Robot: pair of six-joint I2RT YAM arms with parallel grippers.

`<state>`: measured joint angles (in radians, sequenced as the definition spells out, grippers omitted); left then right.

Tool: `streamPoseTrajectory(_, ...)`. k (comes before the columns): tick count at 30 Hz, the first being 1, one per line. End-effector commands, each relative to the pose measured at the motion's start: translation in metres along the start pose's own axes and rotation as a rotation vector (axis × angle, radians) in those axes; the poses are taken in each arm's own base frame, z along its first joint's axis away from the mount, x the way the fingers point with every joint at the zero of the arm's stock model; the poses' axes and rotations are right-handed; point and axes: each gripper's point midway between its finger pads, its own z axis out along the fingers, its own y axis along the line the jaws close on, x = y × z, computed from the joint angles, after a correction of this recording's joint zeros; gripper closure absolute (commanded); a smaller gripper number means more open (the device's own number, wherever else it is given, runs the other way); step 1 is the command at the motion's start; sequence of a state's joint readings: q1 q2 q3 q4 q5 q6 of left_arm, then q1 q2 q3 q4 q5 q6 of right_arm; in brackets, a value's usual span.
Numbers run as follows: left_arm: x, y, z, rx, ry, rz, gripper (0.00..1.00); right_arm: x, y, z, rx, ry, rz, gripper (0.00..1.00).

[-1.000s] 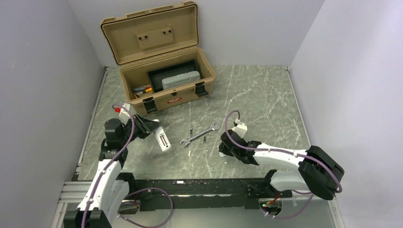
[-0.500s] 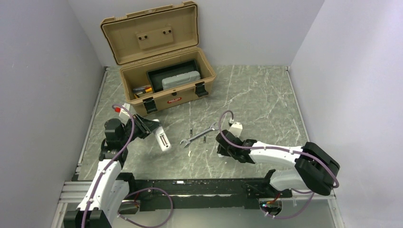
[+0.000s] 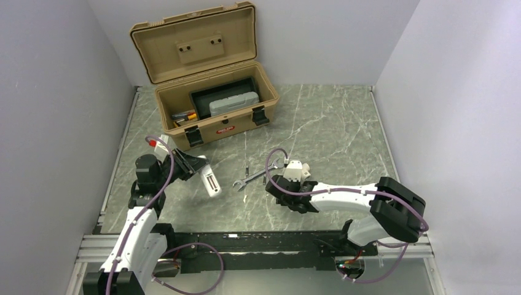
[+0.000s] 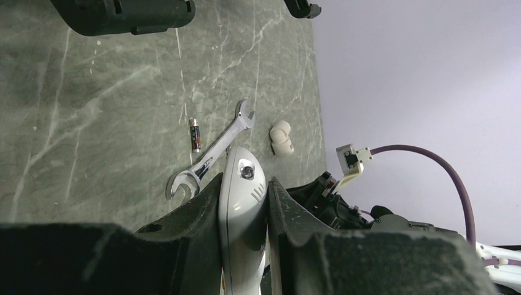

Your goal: Load the batteries into the remote control

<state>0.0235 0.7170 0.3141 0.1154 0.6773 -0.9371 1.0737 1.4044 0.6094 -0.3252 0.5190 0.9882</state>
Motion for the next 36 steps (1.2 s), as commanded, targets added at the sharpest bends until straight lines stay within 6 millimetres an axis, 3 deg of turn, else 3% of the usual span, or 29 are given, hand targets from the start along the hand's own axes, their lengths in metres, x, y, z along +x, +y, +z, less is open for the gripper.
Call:
streamPoseTrajectory(1, -0.006, -0.011, -0.001, 0.047, -0.018, 0.032, 1.0, 0.058, -0.045, 0.003, 0.125, 0.196, -0.081, 0.68)
streamPoseTrajectory(11, -0.005, -0.01, -0.001, 0.046, -0.016, 0.03, 1.0, 0.054, -0.046, 0.003, 0.134, 0.177, -0.085, 0.76)
streamPoseTrajectory(21, -0.006, -0.011, -0.001, 0.052, -0.017, 0.027, 1.0, 0.006, -0.041, -0.022, 0.168, 0.065, -0.156, 0.76)
streamPoseTrajectory(24, -0.006, -0.011, -0.001, 0.052, -0.015, 0.029, 1.0, 0.005, -0.039, -0.021, 0.172, 0.072, -0.187, 0.72)
streamPoseTrajectory(29, -0.005, -0.011, -0.001, 0.05, -0.012, 0.028, 1.0, 0.02, -0.037, -0.013, 0.136, 0.098, -0.156, 0.54)
streamPoseTrajectory(36, -0.006, -0.011, 0.0, 0.052, -0.013, 0.03, 1.0, 0.025, -0.046, -0.019, 0.083, 0.065, -0.022, 0.49)
